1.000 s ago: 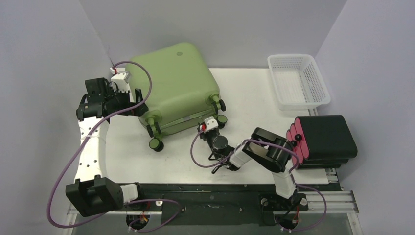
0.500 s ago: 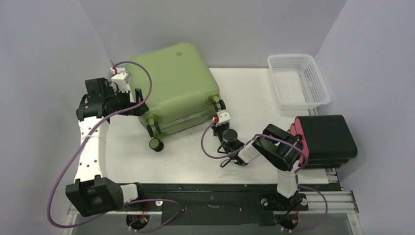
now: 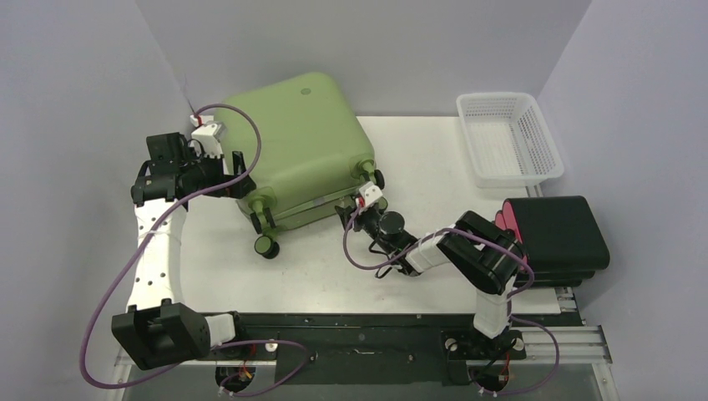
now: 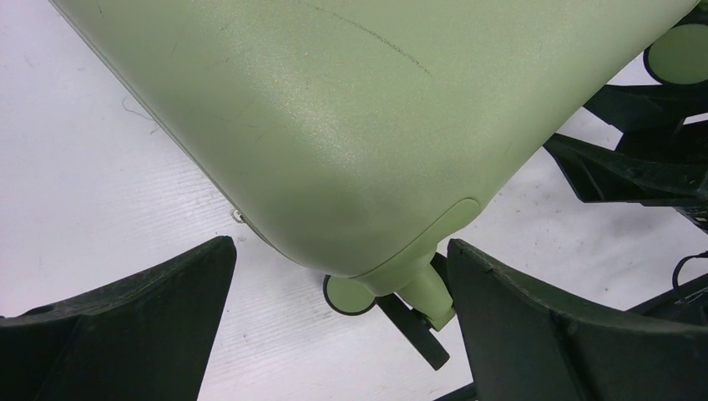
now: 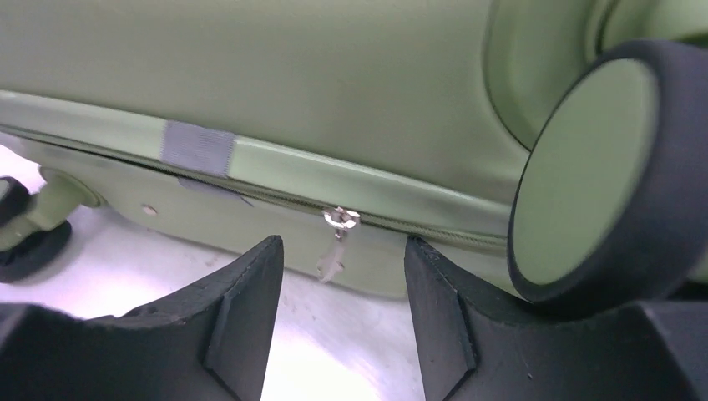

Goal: Open, take out, and arrange the luggage
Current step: Unzip the luggage at the center of the board.

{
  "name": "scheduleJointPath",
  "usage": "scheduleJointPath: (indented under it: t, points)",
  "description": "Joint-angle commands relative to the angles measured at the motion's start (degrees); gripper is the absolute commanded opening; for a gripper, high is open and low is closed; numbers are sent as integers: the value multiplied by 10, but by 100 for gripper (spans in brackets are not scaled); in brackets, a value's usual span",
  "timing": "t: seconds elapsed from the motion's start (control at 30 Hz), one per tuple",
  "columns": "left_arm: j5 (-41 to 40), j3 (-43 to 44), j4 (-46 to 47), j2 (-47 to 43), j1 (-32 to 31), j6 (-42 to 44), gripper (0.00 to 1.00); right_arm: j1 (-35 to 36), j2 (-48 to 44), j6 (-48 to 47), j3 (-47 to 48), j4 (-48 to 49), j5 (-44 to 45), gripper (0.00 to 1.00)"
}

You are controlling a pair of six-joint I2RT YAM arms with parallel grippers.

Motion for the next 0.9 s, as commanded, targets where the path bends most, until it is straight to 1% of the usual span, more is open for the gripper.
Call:
scheduleJointPath:
  t: [0.0, 0.1, 0.23, 0.27, 0.3, 0.33, 0.37, 0.4, 0.43, 0.5, 0.67, 0.8, 0.87]
  points:
    - [20, 15, 6, -14, -3, 9, 96, 3, 17, 42, 50, 7, -42, 51]
    - [16, 20, 1, -13, -4, 14, 96, 5, 41, 42, 73, 9, -42, 50]
    - [16, 25, -1, -8, -6, 17, 96, 4, 61, 39, 104, -24, -20, 45]
    - [17, 25, -1, -7, -6, 18, 96, 3, 63, 38, 106, -30, -13, 40]
    - [17, 25, -1, -7, -7, 18, 96, 2, 64, 38, 105, -31, -3, 38]
    - [17, 24, -1, -6, -8, 20, 96, 0, 63, 40, 104, -31, 3, 33]
    - [17, 24, -1, -5, -9, 21, 96, -1, 61, 41, 101, -33, 6, 25]
    - [17, 25, -2, -4, -10, 22, 96, -2, 59, 42, 100, -38, 15, 20]
    - [18, 27, -4, -1, -11, 23, 96, -2, 55, 42, 100, -44, 22, 9]
    - [21, 34, -9, 2, -13, 25, 96, -3, 49, 41, 101, -64, 42, 0]
    - [42, 69, -23, 4, -25, 26, 96, -6, 22, 22, 73, -65, 78, 0]
    - [41, 128, -28, 22, -73, 19, 96, -13, -6, 15, 60, -91, 91, 0]
    - [51, 164, -28, 43, -108, 12, 96, -25, -21, 38, 59, -118, 85, 0]
